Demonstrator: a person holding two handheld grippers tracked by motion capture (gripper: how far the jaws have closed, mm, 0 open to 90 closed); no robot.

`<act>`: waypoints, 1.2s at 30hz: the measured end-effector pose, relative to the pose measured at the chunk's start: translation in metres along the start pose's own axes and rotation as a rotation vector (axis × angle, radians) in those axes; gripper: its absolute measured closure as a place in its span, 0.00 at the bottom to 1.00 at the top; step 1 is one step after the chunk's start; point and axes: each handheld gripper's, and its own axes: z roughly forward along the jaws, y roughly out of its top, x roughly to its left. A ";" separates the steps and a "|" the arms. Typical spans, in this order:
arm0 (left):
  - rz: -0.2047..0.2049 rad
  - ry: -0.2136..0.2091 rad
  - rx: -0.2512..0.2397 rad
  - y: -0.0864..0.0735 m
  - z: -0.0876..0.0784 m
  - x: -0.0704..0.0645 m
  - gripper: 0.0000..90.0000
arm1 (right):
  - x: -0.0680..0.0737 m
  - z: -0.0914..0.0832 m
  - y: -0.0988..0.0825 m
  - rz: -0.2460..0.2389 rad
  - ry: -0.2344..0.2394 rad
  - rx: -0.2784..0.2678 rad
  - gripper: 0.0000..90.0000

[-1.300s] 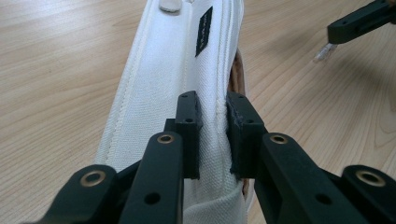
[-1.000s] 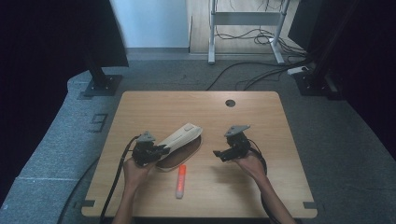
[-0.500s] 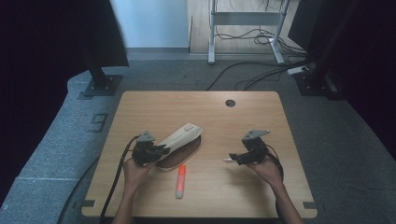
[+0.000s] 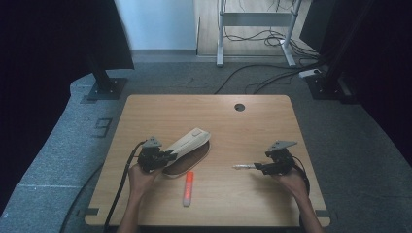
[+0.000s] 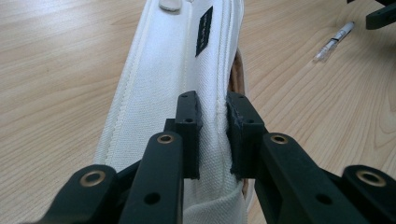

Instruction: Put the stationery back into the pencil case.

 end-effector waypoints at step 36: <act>-0.005 0.007 -0.004 0.001 0.000 -0.001 0.85 | 0.009 0.016 -0.001 -0.016 0.072 0.052 0.87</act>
